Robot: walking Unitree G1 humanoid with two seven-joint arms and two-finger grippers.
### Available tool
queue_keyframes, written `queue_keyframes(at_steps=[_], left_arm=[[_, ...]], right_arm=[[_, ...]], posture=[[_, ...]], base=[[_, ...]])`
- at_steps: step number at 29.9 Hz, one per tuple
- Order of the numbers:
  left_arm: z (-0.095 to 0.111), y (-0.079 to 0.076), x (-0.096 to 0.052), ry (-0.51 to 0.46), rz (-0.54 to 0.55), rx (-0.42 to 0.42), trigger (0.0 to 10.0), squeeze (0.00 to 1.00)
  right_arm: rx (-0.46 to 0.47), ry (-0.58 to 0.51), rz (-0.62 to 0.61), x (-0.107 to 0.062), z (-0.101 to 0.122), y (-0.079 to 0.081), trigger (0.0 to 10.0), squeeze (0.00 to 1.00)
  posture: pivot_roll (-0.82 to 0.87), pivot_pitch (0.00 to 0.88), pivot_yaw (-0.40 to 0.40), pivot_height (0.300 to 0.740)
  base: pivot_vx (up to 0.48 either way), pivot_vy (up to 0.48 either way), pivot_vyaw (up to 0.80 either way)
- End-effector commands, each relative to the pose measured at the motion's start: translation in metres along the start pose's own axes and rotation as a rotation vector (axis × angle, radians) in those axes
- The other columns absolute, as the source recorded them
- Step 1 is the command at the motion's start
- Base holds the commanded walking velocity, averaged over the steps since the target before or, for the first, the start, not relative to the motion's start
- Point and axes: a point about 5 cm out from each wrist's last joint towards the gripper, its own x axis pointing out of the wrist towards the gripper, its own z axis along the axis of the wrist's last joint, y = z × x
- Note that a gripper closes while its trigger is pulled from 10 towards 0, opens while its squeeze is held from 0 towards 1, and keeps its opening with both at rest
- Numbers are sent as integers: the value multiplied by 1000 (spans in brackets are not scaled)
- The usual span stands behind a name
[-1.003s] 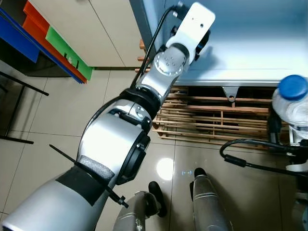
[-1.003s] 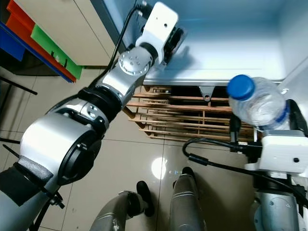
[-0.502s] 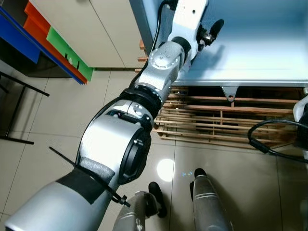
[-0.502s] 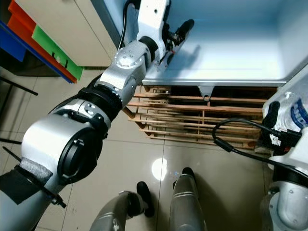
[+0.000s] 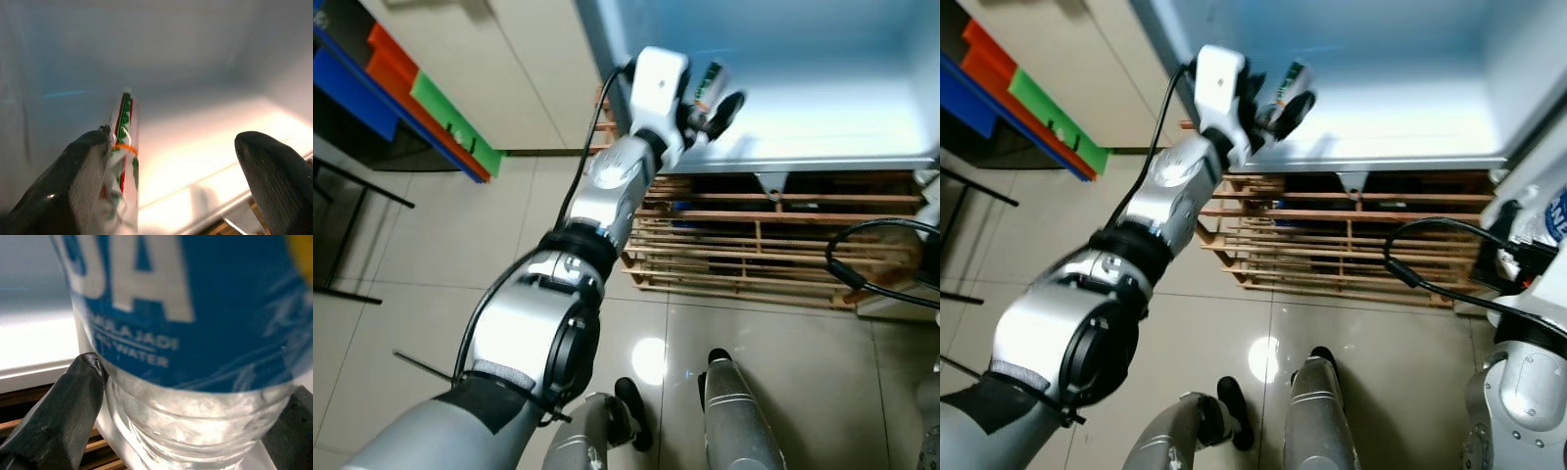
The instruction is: Restocking fridge
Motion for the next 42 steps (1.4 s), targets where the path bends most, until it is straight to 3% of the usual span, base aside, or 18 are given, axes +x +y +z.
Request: queue_keyframes(at_steps=[1,9,15,17,21,23,27,28,32,39,42], left_arm=[[-5,16,-12,4,50,-21,10000,686],[-11,16,-18,11,44,-20,10000,686],[-22,12,-29,36,23,-7,10000,682],[-27,11,-33,40,20,1,10000,686],[-20,1,-42,-70,-10,133,10000,686],[-16,-9,-47,-120,-42,147,10000,686],[-18,-15,-52,-117,-54,121,10000,686],[-21,-17,-56,-98,-49,96,10000,686],[-27,-21,-63,-78,-45,87,10000,682],[-28,-21,-69,-63,-21,81,10000,682],[-28,-22,-74,-56,-20,81,10000,686]], right_arm=[[-79,110,-140,-7,-21,-16,10000,1000],[-8,116,-199,-5,-21,-17,10000,1000],[6,44,-205,13,-12,-20,10000,1000],[-10,11,-196,18,-8,-21,10000,1000],[-101,-67,-169,23,-1,-22,10000,1000],[-144,-100,-175,23,3,-23,10000,1000],[-204,-125,-202,20,5,-26,10000,1000],[-211,-117,-222,17,3,-27,10000,0],[-213,-29,-270,8,-10,-31,10000,0],[-86,125,-321,0,-28,-35,10000,0],[-48,169,-301,-9,-29,-28,10000,0]], posture=[[-370,236,229,718],[-373,208,244,718],[-382,190,275,718],[-380,186,278,718],[-380,185,278,718],[-374,181,269,718],[-372,182,268,718],[-372,182,263,718],[-369,181,243,718],[-369,173,222,718],[-380,173,203,718]], base=[[0,0,0],[0,0,0],[0,0,0],[0,0,0],[0,0,0],[0,0,0],[0,0,0],[0,0,0],[0,0,0],[0,0,0],[0,0,0]])
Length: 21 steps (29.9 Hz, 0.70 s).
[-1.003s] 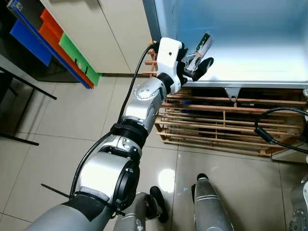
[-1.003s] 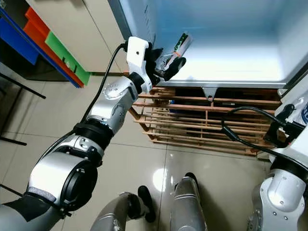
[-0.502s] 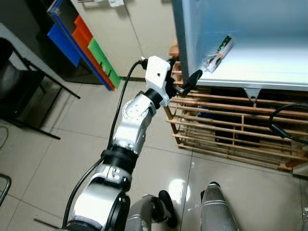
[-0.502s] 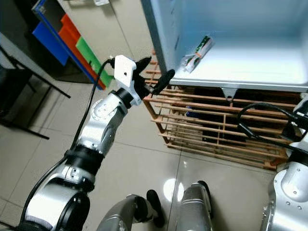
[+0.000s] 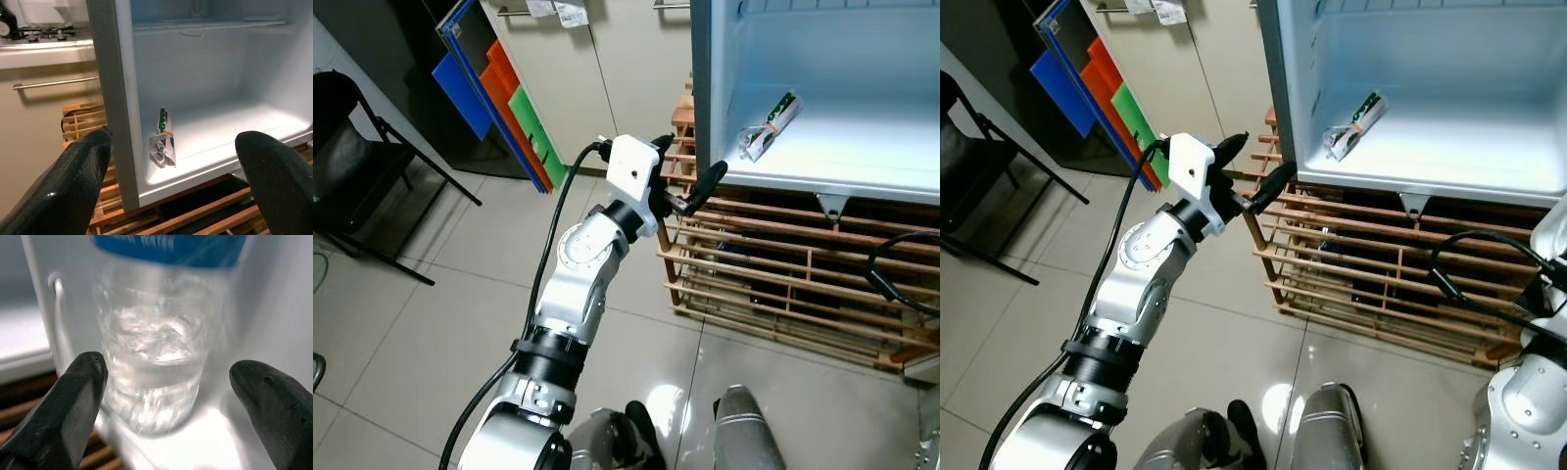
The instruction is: Restocking fridge
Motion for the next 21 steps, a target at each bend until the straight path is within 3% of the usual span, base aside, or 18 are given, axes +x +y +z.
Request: queue_keyframes(at_steps=[1,7,9,10,17,21], left_arm=[[0,0,-4,6,10,-5,10000,690],[-1,-3,-12,-2,46,27,10000,682],[-2,-4,-14,2,66,19,10000,333],[-2,-5,-16,4,76,15,10000,0],[-6,-7,-22,12,118,-3,10000,0],[-8,-4,-25,28,139,2,10000,0]], right_arm=[[11,35,-3,-7,-1,-2,10000,0],[16,10,132,-30,13,17,10000,0],[7,-14,170,-34,17,18,10000,0],[-7,-50,198,-36,22,19,10000,0],[-106,-226,301,-42,36,27,10000,0],[-110,-234,392,-55,33,33,10000,0]], posture=[[-384,171,194,718],[-389,159,159,718],[-393,153,143,718],[-395,150,136,718],[-389,128,132,718],[-384,125,127,718]], base=[[0,0,0],[0,0,0],[0,0,0],[0,0,0],[0,0,0],[0,0,0]])
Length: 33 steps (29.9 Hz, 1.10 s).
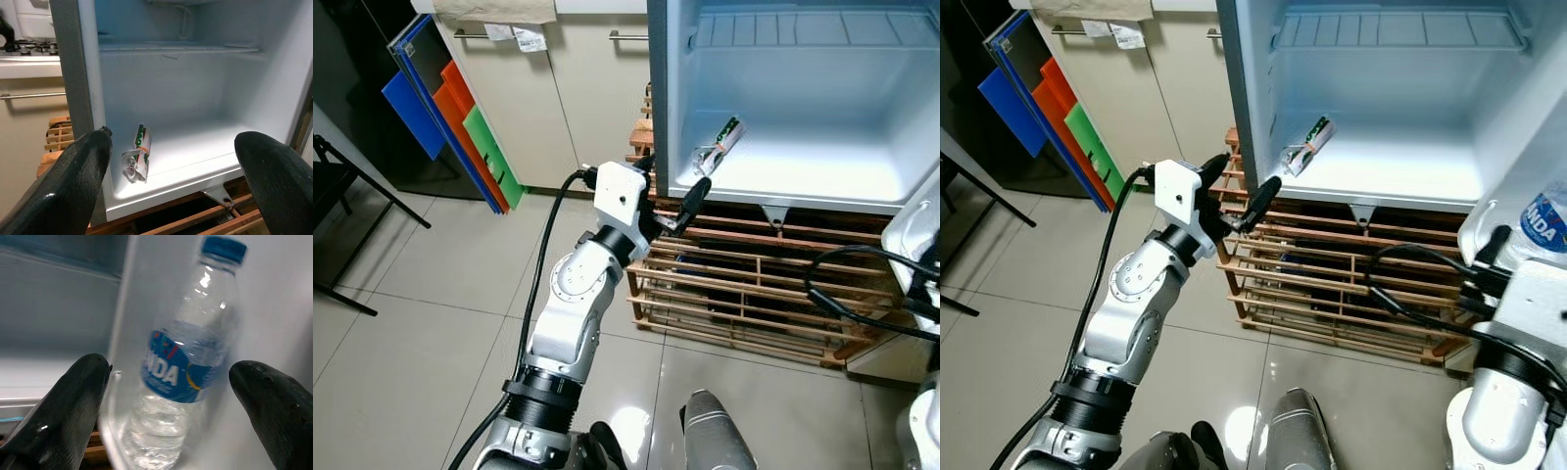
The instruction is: Restocking fridge
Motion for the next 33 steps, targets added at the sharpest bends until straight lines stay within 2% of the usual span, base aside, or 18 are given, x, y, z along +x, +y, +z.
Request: queue_keyframes(at_steps=[1,6,8,9,12,15,19,24,30,33], left_arm=[[-3,5,-6,24,27,12,10000,0],[-12,17,-21,64,102,-22,10000,0],[-12,20,-26,65,126,-27,10000,0],[-13,26,-35,66,169,-36,10000,0],[-9,33,-42,52,225,-26,10000,0],[-6,37,-40,36,258,24,10000,0],[-2,40,-32,23,280,23,10000,0],[-3,41,-29,29,294,22,10000,0],[-4,43,-28,30,309,25,10000,0],[-7,41,-28,39,302,23,10000,0]], right_arm=[[15,-8,73,-9,1,6,10000,0],[48,-17,220,-23,-1,11,10000,0],[54,5,224,-24,-4,9,10000,0],[69,60,207,-24,-13,7,10000,0],[111,100,181,-18,-23,9,10000,0],[147,109,197,-10,-31,18,10000,0],[200,85,244,4,-32,34,10000,0],[204,69,271,8,-34,38,10000,0],[191,81,326,2,-43,42,10000,0],[197,120,435,-7,-53,49,10000,0]], posture=[[-383,124,125,718],[-378,125,108,718],[-374,122,105,718],[-368,119,105,718],[-355,116,115,718],[-347,106,122,718],[-345,93,127,718],[-342,88,123,718],[-339,88,118,718],[-341,89,117,718]], base=[[0,0,0],[0,0,0],[0,0,0],[0,0,0],[0,0,0],[0,0,0],[0,0,0],[-109,0,0],[-193,0,0],[0,0,0]])
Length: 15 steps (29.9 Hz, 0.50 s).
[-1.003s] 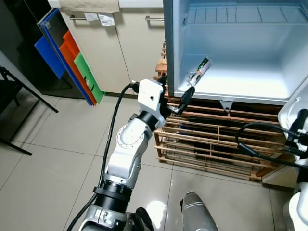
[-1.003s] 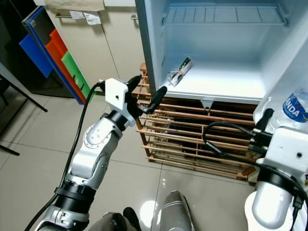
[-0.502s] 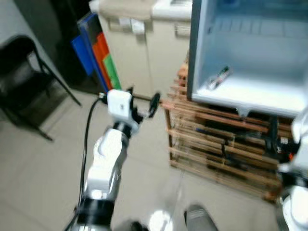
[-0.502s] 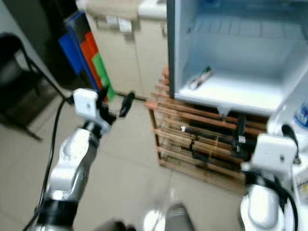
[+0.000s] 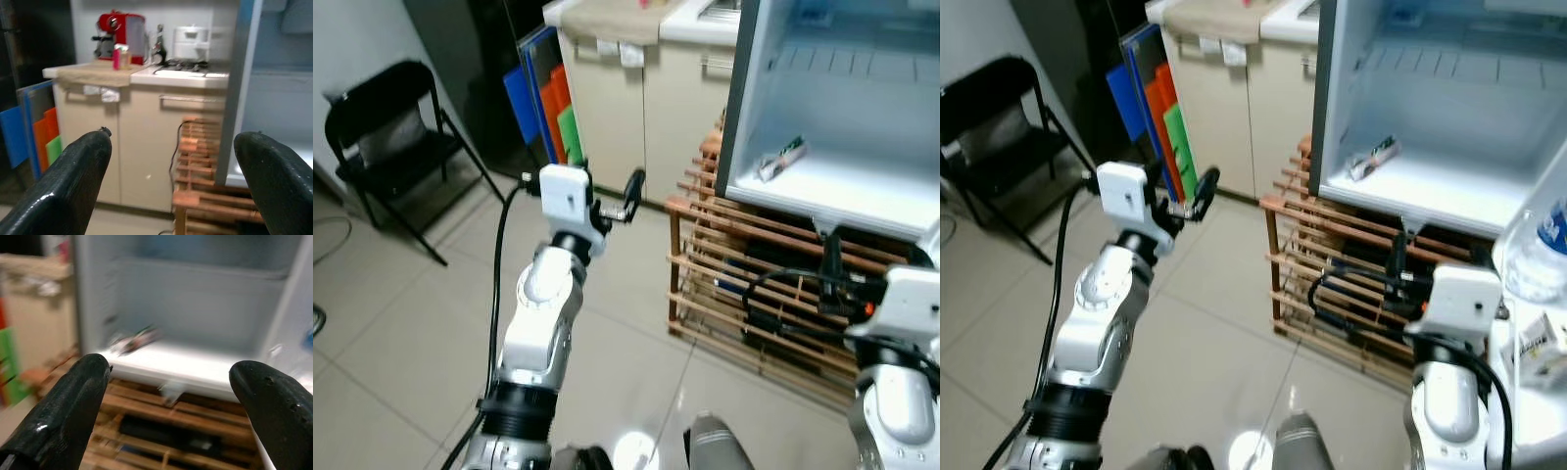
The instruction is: Restocking fridge
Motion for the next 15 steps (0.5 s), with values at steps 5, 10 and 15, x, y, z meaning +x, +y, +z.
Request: queue_keyframes(at_steps=[5,10,15], left_arm=[[-4,4,2,5,13,6,10000,0],[-5,4,2,16,15,-4,10000,0],[-5,4,1,15,9,13,10000,0]], right_arm=[[22,52,52,-3,-14,1,10000,0],[27,64,38,-2,-21,-3,10000,0],[19,71,61,-3,-25,-1,10000,0]], posture=[[-341,92,117,718],[-338,99,125,718],[-334,102,130,718]], base=[[0,0,0],[-259,0,0],[-446,0,0]])
